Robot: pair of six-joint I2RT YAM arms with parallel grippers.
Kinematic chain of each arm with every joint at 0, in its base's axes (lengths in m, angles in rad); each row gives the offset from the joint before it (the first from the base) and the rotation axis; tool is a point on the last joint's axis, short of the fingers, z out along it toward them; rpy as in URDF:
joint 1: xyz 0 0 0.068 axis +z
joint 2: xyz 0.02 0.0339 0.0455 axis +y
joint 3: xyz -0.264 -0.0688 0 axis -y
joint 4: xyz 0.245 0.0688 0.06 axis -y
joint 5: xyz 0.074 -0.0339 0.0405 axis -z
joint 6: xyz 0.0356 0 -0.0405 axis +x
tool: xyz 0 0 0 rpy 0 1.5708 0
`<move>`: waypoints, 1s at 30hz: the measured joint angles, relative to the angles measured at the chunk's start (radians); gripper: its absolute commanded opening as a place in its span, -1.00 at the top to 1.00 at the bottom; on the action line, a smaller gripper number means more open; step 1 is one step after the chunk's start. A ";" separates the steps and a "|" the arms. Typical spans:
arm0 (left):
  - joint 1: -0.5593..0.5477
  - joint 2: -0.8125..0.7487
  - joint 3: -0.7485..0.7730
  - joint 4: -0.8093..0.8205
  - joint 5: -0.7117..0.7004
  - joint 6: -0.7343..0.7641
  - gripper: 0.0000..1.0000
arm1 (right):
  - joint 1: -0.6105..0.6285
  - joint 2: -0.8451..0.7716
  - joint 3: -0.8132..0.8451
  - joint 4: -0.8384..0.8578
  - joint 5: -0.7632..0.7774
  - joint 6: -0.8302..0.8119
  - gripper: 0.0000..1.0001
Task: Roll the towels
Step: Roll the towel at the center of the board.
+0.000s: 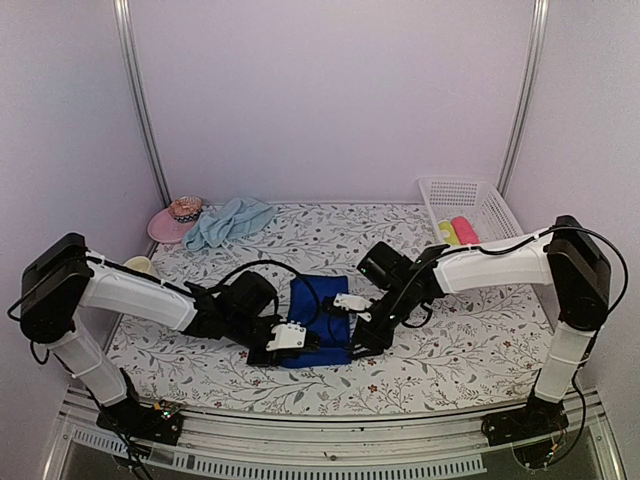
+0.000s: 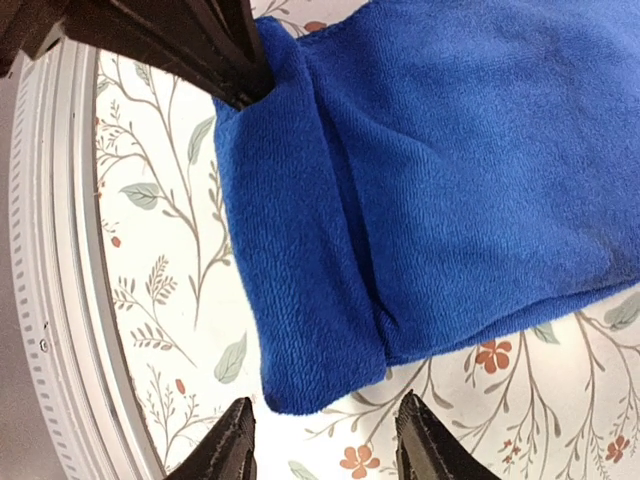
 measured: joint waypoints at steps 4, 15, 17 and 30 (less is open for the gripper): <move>0.006 0.003 0.005 -0.003 -0.001 0.000 1.00 | 0.000 -0.080 -0.085 0.065 0.028 0.003 0.04; 0.026 0.015 0.032 -0.047 0.032 -0.001 1.00 | 0.150 -0.333 -0.377 0.406 0.196 -0.117 0.12; 0.030 0.018 0.037 -0.056 0.040 -0.002 1.00 | 0.185 -0.339 -0.406 0.447 0.233 -0.158 0.15; 0.063 0.040 0.068 -0.100 0.094 -0.019 1.00 | 0.278 -0.138 -0.318 0.543 0.464 -0.283 0.25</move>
